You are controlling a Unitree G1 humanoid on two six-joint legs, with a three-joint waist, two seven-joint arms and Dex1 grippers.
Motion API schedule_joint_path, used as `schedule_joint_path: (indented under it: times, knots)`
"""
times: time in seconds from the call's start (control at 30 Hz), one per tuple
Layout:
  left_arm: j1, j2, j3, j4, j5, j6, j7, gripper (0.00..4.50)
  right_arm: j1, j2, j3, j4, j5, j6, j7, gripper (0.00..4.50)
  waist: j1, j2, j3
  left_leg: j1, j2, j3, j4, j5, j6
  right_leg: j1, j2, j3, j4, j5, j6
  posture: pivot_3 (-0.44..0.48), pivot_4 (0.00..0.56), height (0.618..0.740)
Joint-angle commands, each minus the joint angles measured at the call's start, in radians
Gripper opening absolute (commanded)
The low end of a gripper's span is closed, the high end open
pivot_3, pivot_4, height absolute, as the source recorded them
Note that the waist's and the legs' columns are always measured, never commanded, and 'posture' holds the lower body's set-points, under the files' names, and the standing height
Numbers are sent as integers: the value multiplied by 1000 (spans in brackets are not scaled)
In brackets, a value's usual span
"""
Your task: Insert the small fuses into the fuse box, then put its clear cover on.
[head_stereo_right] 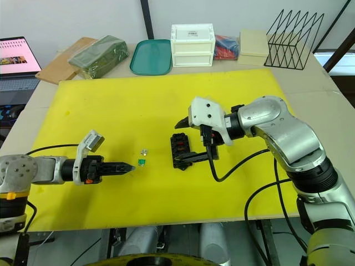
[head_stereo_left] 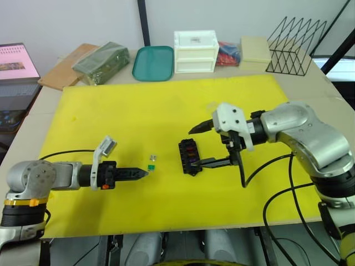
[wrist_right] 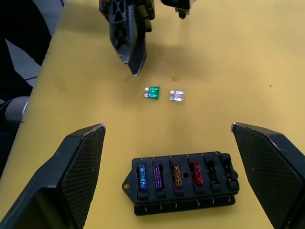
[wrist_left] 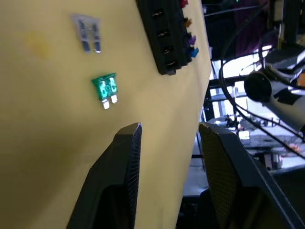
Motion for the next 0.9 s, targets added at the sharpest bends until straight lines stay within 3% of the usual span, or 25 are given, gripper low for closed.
schedule_joint_path:
  times: [0.03,0.43,0.9]
  knots:
    - [-45,-21,37,38,-7,40,42,2146,-34,9,-4,-21,-3,-10,-1,4500,0,0,0,0,0,0,0,0,0,0,0,0,0,0,0,0,150,740]
    - [-96,-3,-25,71,45,-1,32,2146,-24,3,-3,-38,-17,-7,-6,4500,0,-1,0,0,0,0,0,0,0,0,0,0,0,0,0,0,150,740]
    - [-51,18,-131,68,121,-116,-56,2146,-31,9,2,-47,-10,3,-10,4500,0,-1,0,0,0,0,0,0,0,0,0,1,0,0,0,0,150,740]
